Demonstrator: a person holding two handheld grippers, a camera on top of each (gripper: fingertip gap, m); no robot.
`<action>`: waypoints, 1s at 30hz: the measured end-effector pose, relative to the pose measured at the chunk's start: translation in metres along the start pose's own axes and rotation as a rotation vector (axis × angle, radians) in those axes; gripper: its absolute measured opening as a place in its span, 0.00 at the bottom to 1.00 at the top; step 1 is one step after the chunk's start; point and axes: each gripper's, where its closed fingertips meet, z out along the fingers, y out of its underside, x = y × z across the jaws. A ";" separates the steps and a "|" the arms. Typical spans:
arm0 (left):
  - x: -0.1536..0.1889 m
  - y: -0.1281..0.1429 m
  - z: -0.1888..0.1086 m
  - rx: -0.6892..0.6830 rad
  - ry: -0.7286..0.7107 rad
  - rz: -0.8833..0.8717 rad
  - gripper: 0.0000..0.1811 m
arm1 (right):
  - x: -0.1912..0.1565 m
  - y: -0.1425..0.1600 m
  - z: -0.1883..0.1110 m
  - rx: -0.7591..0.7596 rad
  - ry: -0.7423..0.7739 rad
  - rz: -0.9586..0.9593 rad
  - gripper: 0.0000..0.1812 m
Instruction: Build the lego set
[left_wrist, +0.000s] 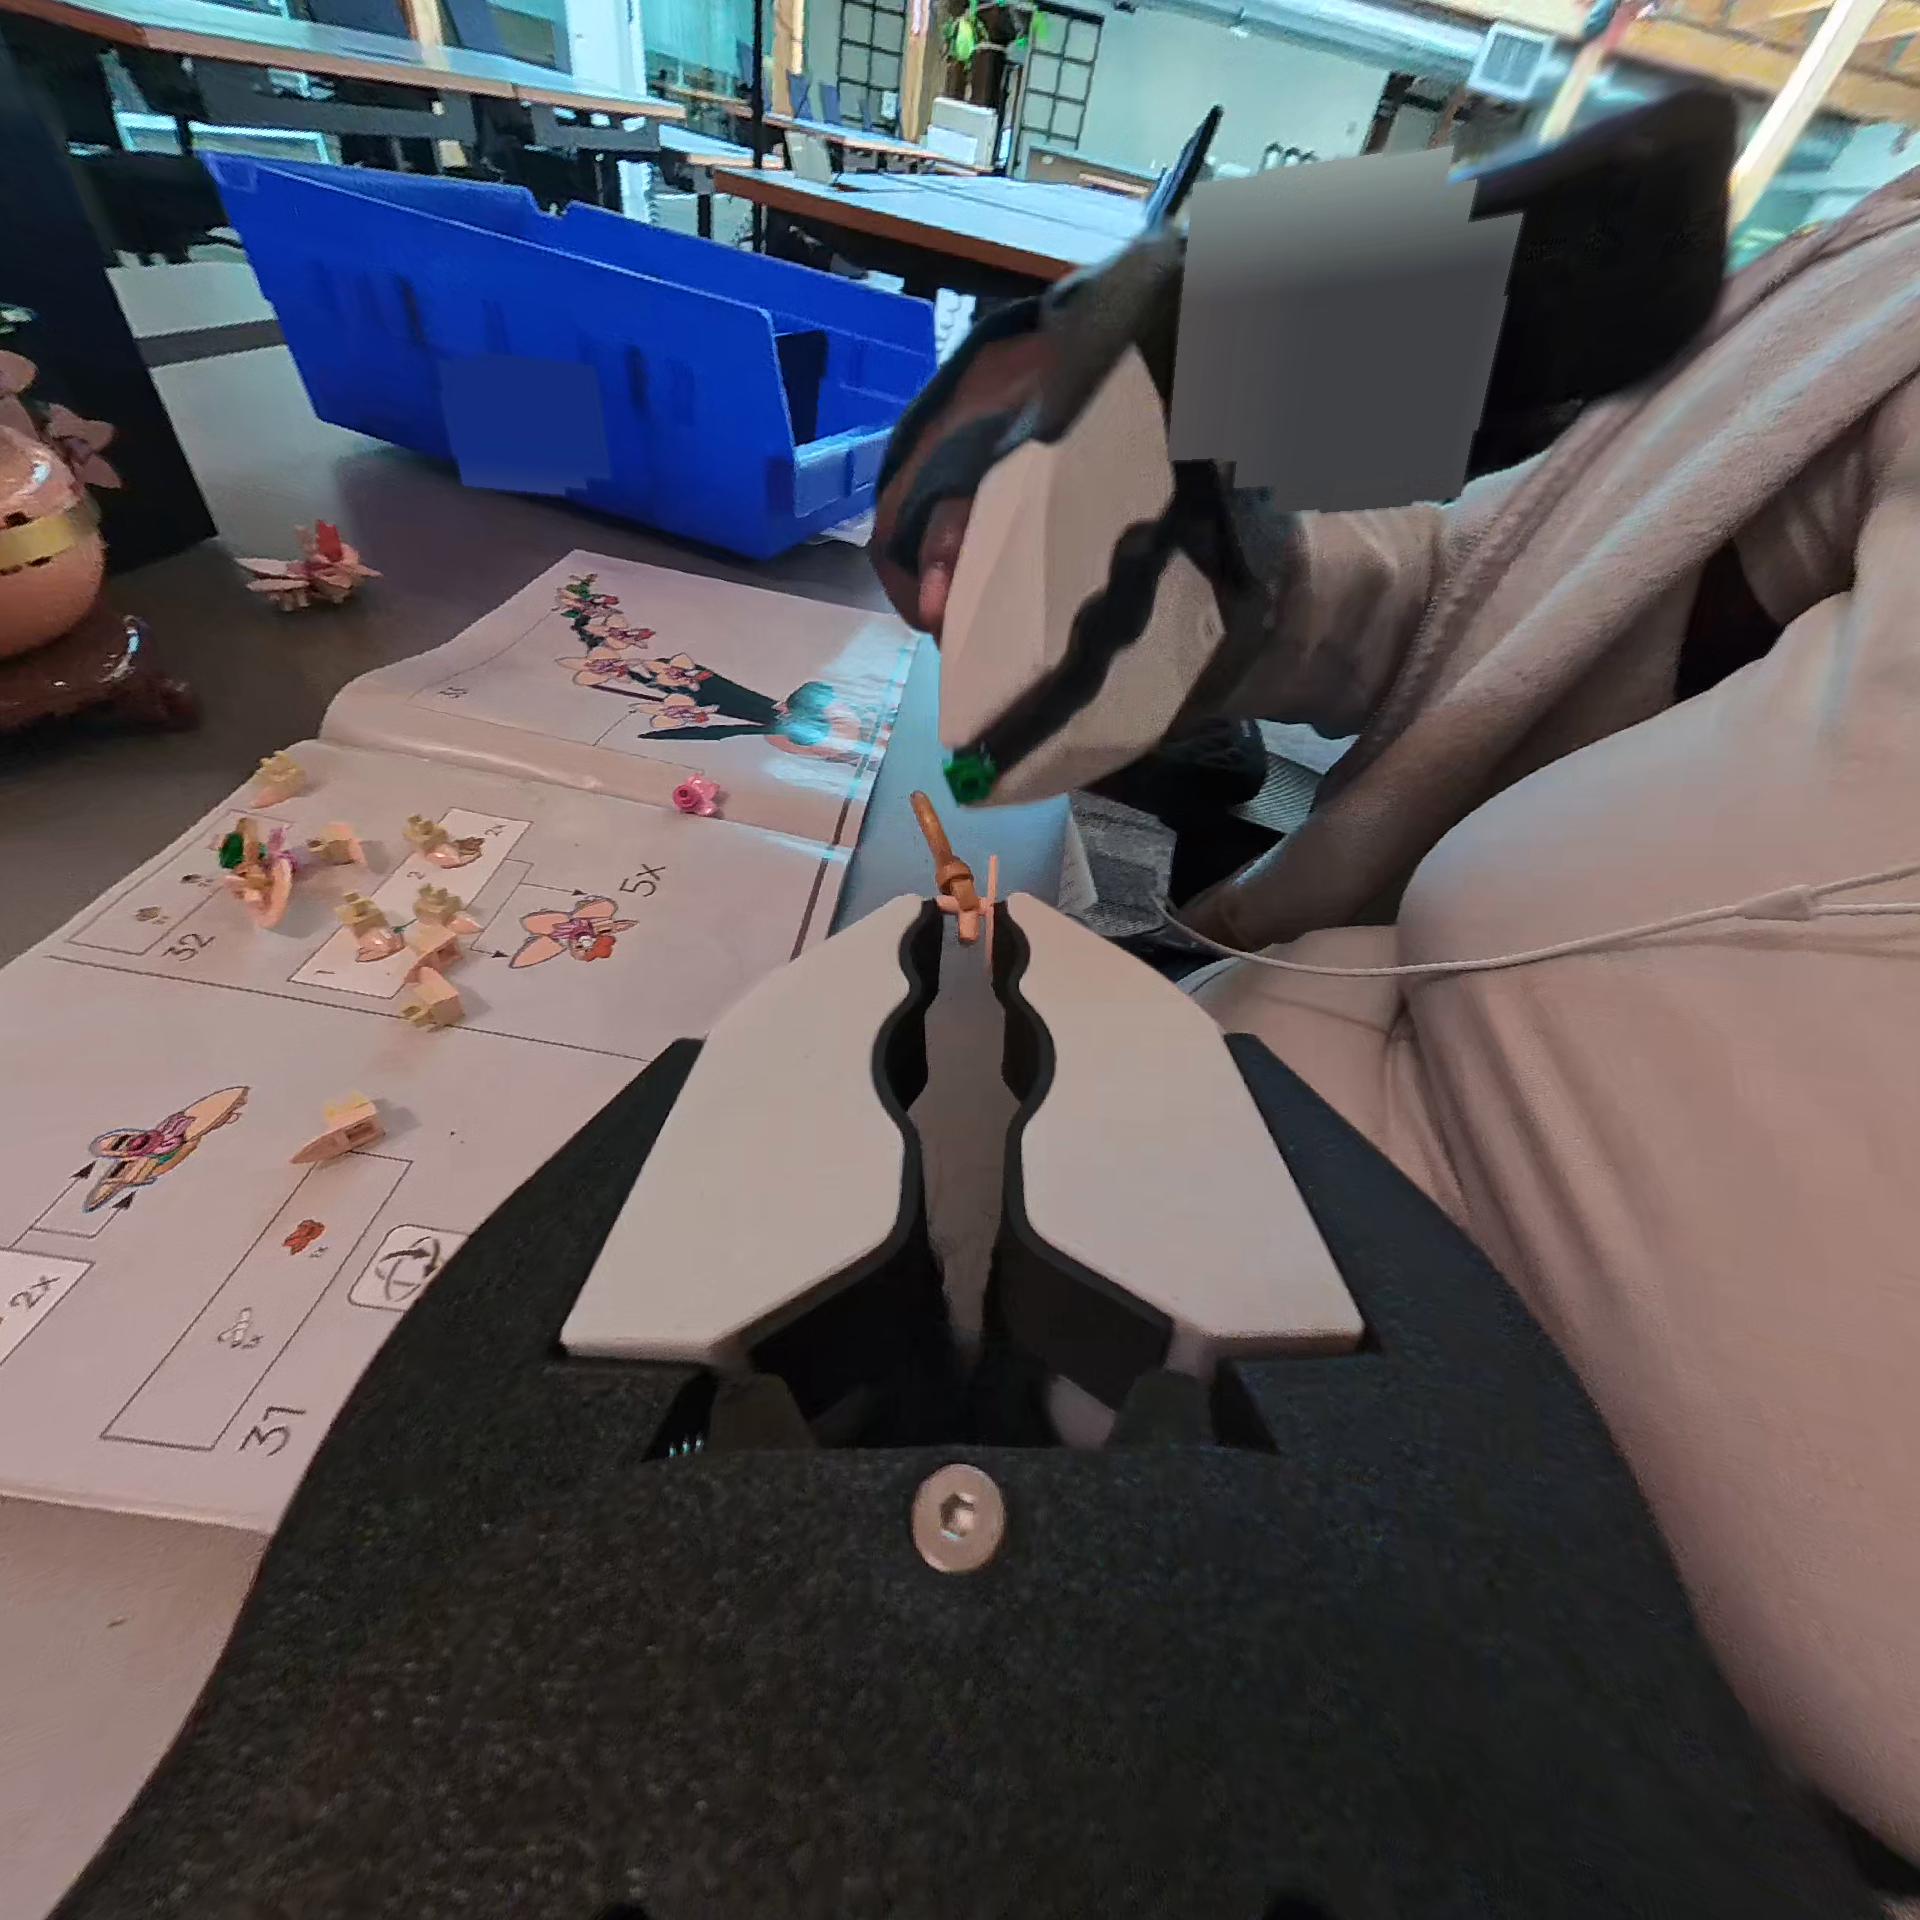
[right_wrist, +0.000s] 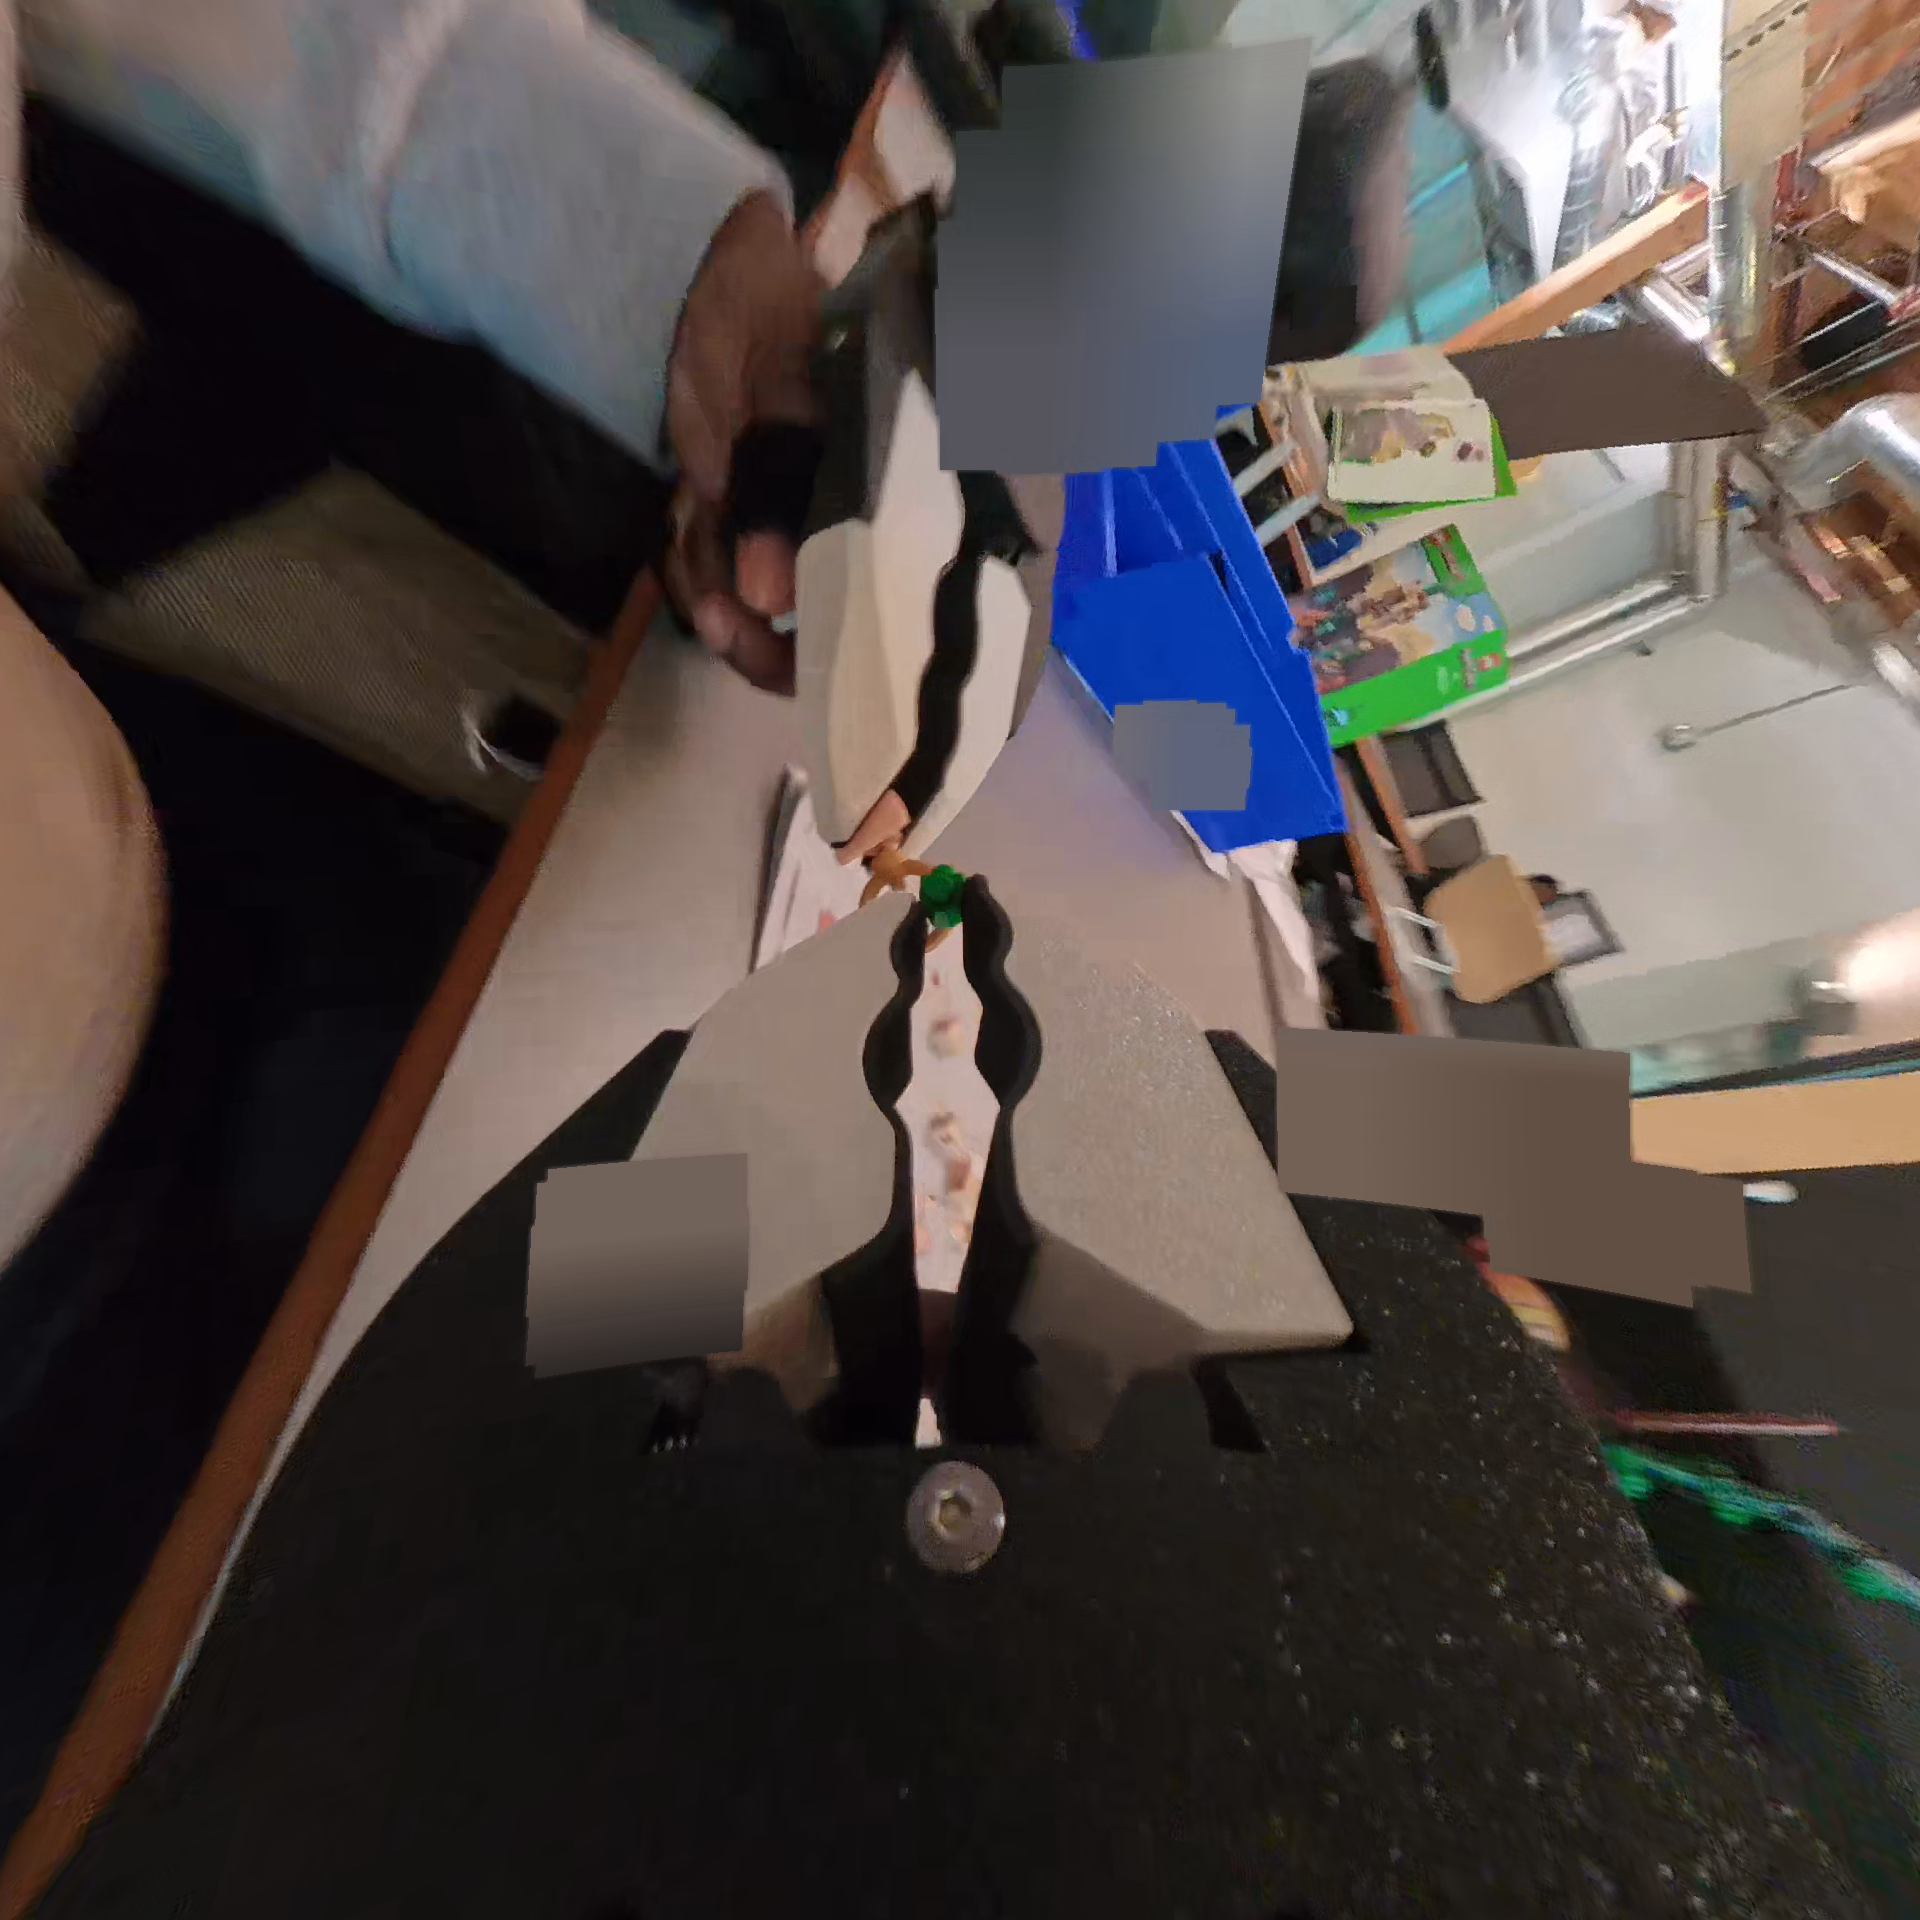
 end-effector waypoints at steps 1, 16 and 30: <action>0.002 -0.001 -0.001 0.009 0.018 -0.004 0.05 | 0.004 -0.003 -0.004 0.048 -0.018 0.069 0.04; 0.032 -0.010 -0.009 0.090 0.329 -0.187 0.05 | -0.015 -0.019 -0.005 0.264 -0.302 0.207 0.04; 0.026 0.006 0.002 -0.034 0.274 -0.344 0.05 | -0.027 -0.009 -0.004 0.226 -0.368 0.230 0.04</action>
